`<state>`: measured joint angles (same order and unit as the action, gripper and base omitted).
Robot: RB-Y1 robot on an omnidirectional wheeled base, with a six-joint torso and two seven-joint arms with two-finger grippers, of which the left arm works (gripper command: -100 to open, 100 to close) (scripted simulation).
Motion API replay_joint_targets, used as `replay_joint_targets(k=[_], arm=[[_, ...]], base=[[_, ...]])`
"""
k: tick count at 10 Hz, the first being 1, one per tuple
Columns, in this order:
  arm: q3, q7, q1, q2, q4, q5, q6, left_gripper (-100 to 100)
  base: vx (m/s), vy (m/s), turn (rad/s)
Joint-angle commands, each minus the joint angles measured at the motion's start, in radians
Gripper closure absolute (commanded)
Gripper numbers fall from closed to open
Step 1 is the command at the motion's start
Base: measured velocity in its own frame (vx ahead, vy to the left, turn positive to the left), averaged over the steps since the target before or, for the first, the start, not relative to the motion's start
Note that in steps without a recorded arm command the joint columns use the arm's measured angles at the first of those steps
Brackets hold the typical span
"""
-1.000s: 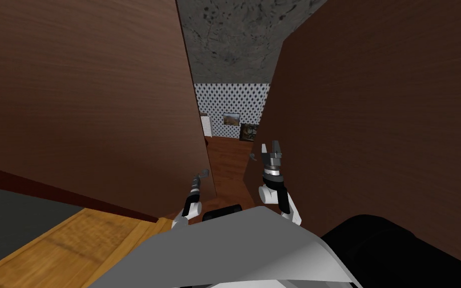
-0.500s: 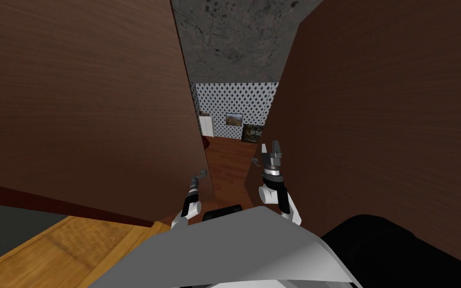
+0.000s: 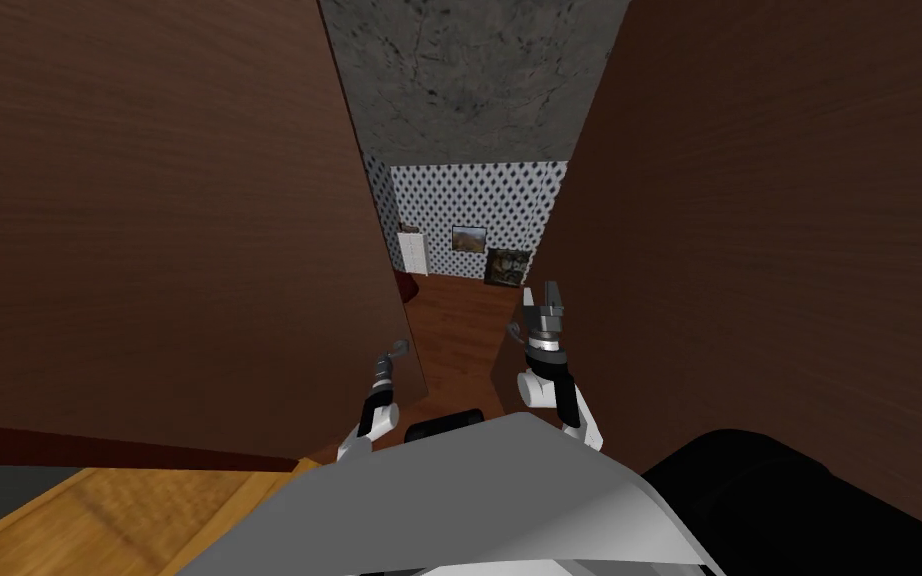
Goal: Push the door open
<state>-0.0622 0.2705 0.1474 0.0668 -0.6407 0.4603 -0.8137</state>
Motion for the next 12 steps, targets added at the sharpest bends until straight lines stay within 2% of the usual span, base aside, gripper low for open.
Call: replay_joint_targets(k=[1,6,12], arm=[[0.02,0.007,0.018,0.012,0.019,0.014,-0.022,100],[0.072,0.042,0.021,0.023,0.024,0.056,-0.037,100],[0.145,0.089,0.025,0.014,0.03,0.113,-0.058,100]], base=[[0.154,-0.021,0.015],[0.218,-0.039,0.05],[0.23,-0.027,0.06]])
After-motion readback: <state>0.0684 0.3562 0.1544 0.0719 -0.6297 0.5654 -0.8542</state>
